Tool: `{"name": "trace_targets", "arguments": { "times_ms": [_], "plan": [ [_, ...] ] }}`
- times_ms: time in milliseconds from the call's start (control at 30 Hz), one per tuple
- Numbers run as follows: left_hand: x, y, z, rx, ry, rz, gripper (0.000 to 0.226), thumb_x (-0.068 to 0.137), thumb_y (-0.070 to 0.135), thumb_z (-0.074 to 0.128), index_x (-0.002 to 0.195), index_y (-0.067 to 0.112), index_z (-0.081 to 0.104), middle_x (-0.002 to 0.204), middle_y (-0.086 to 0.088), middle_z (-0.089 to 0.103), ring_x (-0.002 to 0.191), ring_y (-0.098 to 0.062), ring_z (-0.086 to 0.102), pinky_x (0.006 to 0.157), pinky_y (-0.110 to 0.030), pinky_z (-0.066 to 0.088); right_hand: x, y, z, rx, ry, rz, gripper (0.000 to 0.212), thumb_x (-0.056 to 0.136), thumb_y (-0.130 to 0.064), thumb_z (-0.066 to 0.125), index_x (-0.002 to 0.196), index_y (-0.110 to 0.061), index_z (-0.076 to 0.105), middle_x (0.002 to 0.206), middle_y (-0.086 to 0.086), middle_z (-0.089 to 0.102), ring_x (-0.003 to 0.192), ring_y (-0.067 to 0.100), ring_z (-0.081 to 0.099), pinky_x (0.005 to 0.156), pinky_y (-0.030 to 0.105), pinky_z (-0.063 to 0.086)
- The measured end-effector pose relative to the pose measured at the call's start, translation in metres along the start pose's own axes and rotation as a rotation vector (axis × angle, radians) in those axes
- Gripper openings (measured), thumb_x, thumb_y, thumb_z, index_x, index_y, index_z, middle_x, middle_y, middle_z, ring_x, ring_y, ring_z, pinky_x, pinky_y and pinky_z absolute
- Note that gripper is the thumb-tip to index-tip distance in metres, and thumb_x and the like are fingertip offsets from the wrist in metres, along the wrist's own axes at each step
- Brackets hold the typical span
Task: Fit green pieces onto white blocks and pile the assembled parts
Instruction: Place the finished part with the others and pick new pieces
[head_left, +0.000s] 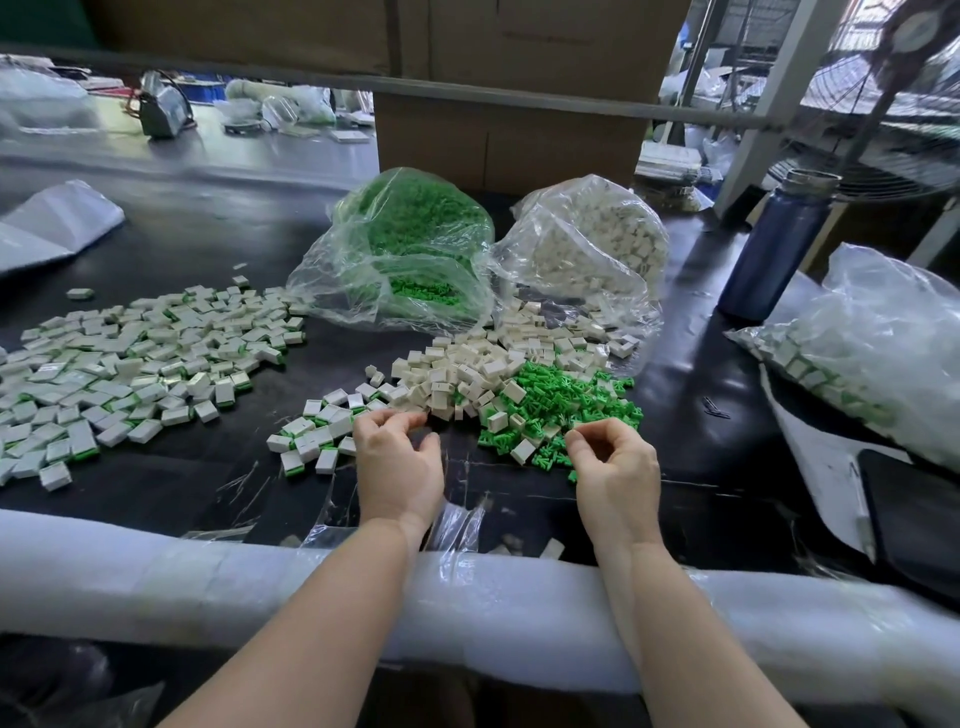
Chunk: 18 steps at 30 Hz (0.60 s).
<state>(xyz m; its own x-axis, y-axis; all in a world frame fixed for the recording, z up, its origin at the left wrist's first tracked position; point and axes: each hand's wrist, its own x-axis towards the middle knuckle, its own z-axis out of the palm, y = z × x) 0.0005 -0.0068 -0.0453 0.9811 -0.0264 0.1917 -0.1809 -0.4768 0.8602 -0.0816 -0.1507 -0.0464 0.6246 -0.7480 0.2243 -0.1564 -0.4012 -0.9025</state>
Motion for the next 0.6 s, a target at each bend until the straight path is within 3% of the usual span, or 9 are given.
{"name": "trace_targets", "arguments": {
  "times_ms": [133, 300, 467, 600],
  "plan": [
    [-0.002, 0.000, 0.002, 0.137, -0.053, -0.043, 0.043, 0.088, 0.014, 0.060, 0.128, 0.001, 0.051, 0.132, -0.010, 0.032, 0.120, -0.026, 0.038, 0.099, -0.021, 0.029, 0.003, 0.004, 0.000, -0.056, -0.005, 0.054, 0.008, 0.086, -0.012, 0.063, 0.082, -0.018, 0.064, 0.094, 0.006, 0.065, 0.089, 0.020, 0.059, 0.081, 0.031, 0.047],
    [-0.005, 0.003, 0.004, 0.335, -0.115, -0.027, 0.043, 0.089, 0.023, 0.058, 0.125, 0.001, 0.052, 0.142, -0.011, 0.026, 0.131, -0.029, 0.023, 0.109, -0.030, 0.019, 0.002, 0.005, 0.002, -0.112, -0.034, 0.043, 0.014, 0.086, -0.008, 0.062, 0.080, -0.021, 0.062, 0.099, 0.004, 0.065, 0.093, 0.020, 0.059, 0.083, 0.026, 0.045],
    [-0.009, 0.005, 0.004, 0.385, -0.091, 0.096, 0.043, 0.087, 0.025, 0.060, 0.128, 0.015, 0.052, 0.138, -0.006, 0.029, 0.130, -0.026, 0.022, 0.107, -0.037, 0.021, 0.000, 0.002, 0.002, -0.210, -0.071, -0.004, 0.015, 0.083, -0.008, 0.064, 0.079, -0.022, 0.060, 0.095, -0.002, 0.058, 0.099, 0.022, 0.055, 0.080, 0.024, 0.038],
    [-0.013, 0.005, 0.006, 0.370, -0.140, 0.265, 0.029, 0.088, 0.023, 0.059, 0.116, 0.019, 0.060, 0.125, 0.000, 0.037, 0.122, -0.020, 0.027, 0.103, -0.027, 0.019, -0.004, -0.002, 0.005, -0.409, -0.151, -0.117, 0.014, 0.082, -0.020, 0.068, 0.096, -0.021, 0.066, 0.101, -0.005, 0.051, 0.108, 0.017, 0.045, 0.090, 0.026, 0.034]
  ]
}}
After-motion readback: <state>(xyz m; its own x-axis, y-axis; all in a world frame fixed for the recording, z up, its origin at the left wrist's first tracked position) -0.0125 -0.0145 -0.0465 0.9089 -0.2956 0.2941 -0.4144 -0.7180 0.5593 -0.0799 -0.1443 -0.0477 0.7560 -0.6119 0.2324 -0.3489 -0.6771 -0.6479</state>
